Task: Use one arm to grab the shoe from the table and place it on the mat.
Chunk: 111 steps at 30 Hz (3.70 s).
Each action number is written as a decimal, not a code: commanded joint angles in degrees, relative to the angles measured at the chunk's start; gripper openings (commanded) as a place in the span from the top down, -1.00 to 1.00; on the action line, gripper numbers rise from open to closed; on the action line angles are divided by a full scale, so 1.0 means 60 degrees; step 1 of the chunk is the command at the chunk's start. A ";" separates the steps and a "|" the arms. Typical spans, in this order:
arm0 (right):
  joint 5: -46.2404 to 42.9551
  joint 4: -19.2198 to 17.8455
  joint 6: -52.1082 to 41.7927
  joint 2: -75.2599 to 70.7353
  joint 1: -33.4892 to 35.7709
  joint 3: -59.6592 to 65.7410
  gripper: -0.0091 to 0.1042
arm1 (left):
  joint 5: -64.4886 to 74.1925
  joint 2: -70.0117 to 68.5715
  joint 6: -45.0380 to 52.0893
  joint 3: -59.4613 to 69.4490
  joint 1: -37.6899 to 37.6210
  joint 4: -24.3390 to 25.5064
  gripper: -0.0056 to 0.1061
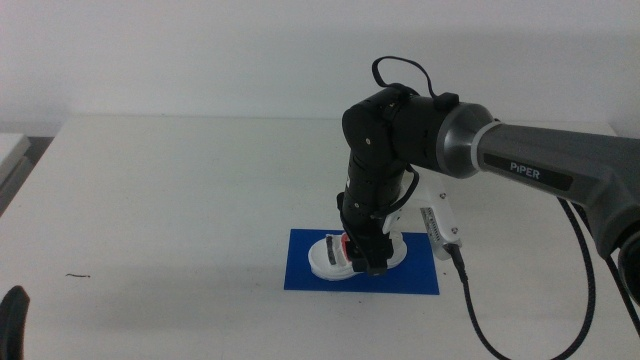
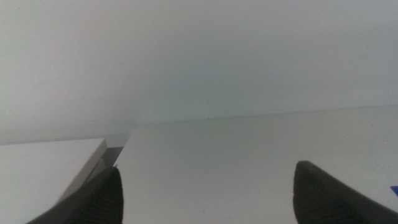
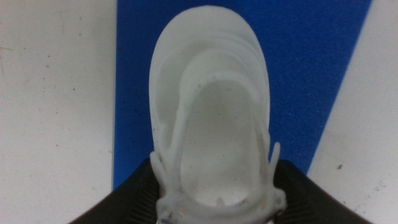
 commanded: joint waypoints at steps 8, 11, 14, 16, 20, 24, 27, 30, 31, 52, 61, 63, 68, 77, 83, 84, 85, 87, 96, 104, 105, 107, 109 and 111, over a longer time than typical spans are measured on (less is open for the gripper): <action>-0.0406 0.0415 0.0231 0.0083 -0.0233 -0.0061 0.57 | -0.0113 0.0046 -0.0013 0.0003 0.0000 -0.0038 -0.78; -0.0422 0.0753 0.0231 0.0083 -0.0251 -0.0061 0.43 | -0.0113 0.0046 -0.0013 0.0003 0.0000 -0.0038 -0.78; -0.0383 0.1103 0.0214 -0.0036 -0.0271 -0.0075 0.29 | -0.0113 0.0046 -0.0013 0.0003 0.0000 -0.0038 -0.78; -0.0383 0.1037 0.0214 -0.0184 -0.0271 -0.0075 0.22 | -0.0113 0.0046 -0.0013 0.0003 0.0000 -0.0038 -0.78; -0.0318 0.0769 0.0214 -0.0417 -0.0292 -0.0075 0.09 | -0.0113 0.0046 -0.0013 0.0003 0.0000 -0.0038 -0.78; -0.0198 0.0442 0.0214 -0.0486 -0.0292 -0.0075 -0.05 | -0.0113 0.0046 -0.0013 0.0003 0.0000 -0.0038 -0.78; -0.0006 0.0401 0.0214 -0.0486 -0.0292 -0.0075 -0.07 | -0.0113 0.0046 -0.0013 0.0003 0.0000 -0.0038 -0.78; 0.0175 0.0330 0.0214 -0.0466 -0.0292 -0.0075 -0.07 | -0.0113 0.0046 -0.0013 0.0003 0.0000 -0.0038 -0.78; 0.0203 0.0330 0.0174 -0.0466 -0.0292 -0.0075 -0.07 | -0.0113 0.0046 -0.0013 0.0003 0.0000 -0.0038 -0.78; 0.1111 -0.0090 -1.2092 -0.7120 -0.0473 -0.0463 -0.06 | -0.0113 0.0046 -0.0013 0.0003 0.0000 -0.0038 -0.78; -0.2004 -0.2550 -0.9530 -1.1454 -0.0486 0.4560 0.02 | -0.0113 0.0046 -0.0013 0.0003 0.0000 -0.0038 -0.78; -0.2786 -0.3713 -0.9507 -1.2395 -0.0637 0.6180 0.08 | -0.0113 0.0046 -0.0013 0.0003 0.0000 -0.0038 -0.78; -0.3175 -0.6354 -0.9357 -1.4727 -0.0986 0.8681 0.11 | -0.0113 0.0046 -0.0013 0.0003 0.0000 -0.0038 -0.78; -0.4025 -0.3522 -1.6447 -1.7134 -0.2040 1.0636 0.11 | -0.0113 0.0046 -0.0013 0.0003 0.0000 -0.0038 -0.78; -0.6811 -0.0216 -1.9490 -1.7991 -0.5729 1.2870 0.11 | -0.0113 0.0046 -0.0013 0.0003 0.0000 -0.0038 -0.78; -0.7185 0.0042 -1.9803 -1.8052 -0.6391 1.3238 0.11 | -0.0113 0.0046 -0.0013 0.0003 0.0000 -0.0038 -0.78; -0.7594 0.0011 -1.9830 -1.8072 -0.6980 1.3596 0.11 | -0.0113 0.0046 -0.0013 0.0003 0.0000 -0.0038 -0.78; -0.8429 -0.0053 -1.9655 -1.8094 -0.7824 1.4151 0.11 | -0.0113 0.0046 -0.0013 0.0003 0.0000 -0.0038 -0.78; -1.0951 -0.0424 -1.8787 -1.8186 -0.8107 1.5780 0.11 | -0.0113 0.0046 -0.0013 0.0003 0.0000 -0.0038 -0.78; -1.0927 -0.0699 -1.8787 -1.8996 -0.7206 1.5825 0.11 | -0.0113 0.0046 -0.0013 0.0003 0.0000 -0.0038 -0.78; -1.0927 -0.0882 -1.8787 -1.9112 -0.7166 1.5872 0.11 | -0.0113 0.0046 -0.0013 0.0003 0.0000 -0.0038 -0.78; -1.0990 -0.1088 -1.8787 -1.9392 -0.7141 1.6048 0.11 | -0.0113 0.0046 -0.0013 0.0003 0.0000 -0.0038 -0.78; -1.0973 -0.1132 -1.8787 -1.9683 -0.7141 1.6321 0.11 | -0.0113 0.0046 -0.0013 0.0003 0.0000 -0.0038 -0.78; -1.0951 -0.1132 -1.8787 -1.9903 -0.7141 1.6422 0.11 | -0.0113 0.0046 -0.0013 0.0003 0.0000 -0.0038 -0.78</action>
